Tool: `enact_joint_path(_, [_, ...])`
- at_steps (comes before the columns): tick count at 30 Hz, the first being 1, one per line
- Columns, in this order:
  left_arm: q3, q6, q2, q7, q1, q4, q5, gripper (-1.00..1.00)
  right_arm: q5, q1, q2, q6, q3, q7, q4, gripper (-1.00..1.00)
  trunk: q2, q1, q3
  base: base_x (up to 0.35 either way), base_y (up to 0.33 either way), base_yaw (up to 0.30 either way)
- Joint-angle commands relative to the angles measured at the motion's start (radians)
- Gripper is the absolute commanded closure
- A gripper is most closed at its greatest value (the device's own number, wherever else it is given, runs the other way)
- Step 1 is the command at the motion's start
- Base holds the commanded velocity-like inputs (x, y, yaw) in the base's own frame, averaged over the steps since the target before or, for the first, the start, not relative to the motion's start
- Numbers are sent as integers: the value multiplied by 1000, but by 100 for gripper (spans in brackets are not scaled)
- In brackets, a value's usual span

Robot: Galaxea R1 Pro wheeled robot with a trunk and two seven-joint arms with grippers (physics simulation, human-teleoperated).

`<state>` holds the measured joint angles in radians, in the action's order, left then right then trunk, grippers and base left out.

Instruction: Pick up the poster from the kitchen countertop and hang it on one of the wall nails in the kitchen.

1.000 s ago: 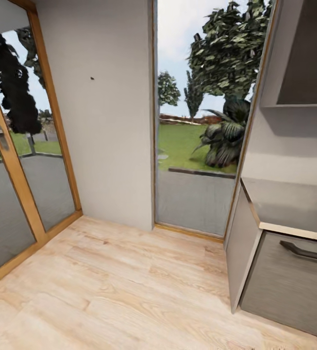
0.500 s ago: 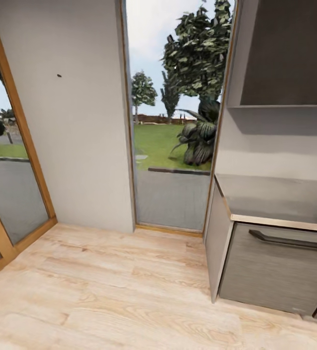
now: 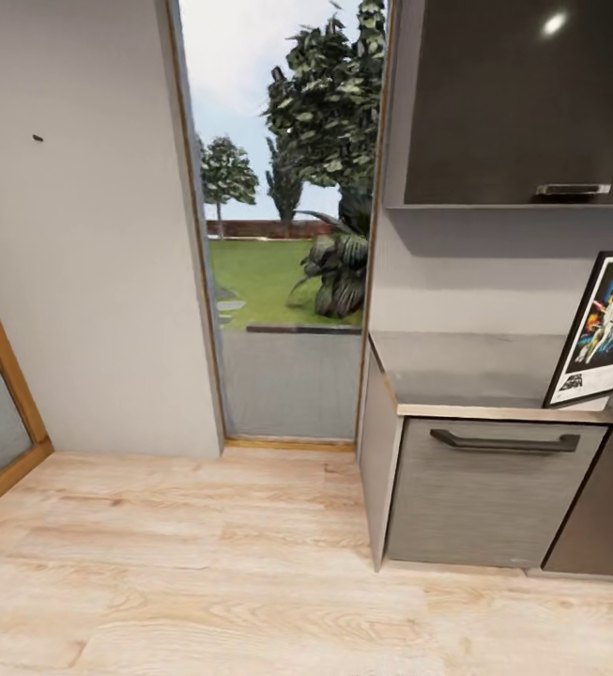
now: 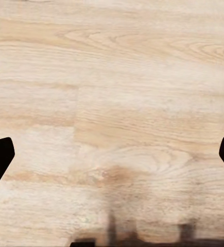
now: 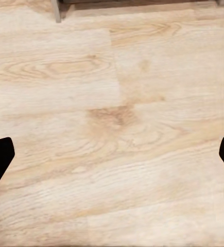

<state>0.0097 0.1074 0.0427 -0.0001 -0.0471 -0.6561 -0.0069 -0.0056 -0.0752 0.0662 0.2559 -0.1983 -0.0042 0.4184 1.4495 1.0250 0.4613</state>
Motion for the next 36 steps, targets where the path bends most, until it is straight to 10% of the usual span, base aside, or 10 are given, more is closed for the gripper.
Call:
enact_joint_path(1, [1,2,0,0,0,-1,-1,-100,-1,-1,0,4,-1,0,-1,-100,0,0,1,0,0,-300])
enact_joint_path(17, [1,2,0,0,0,0,-1,-100,-1,-1,0,4,-1,0,-1,-100,0,0,1,16,-11,-290])
enact_joint_path(36, [2,2,0,0,0,-2,1,-100,-2,-1,11,5,-2,0,2,-100,0,0,1,137,-81,-26])
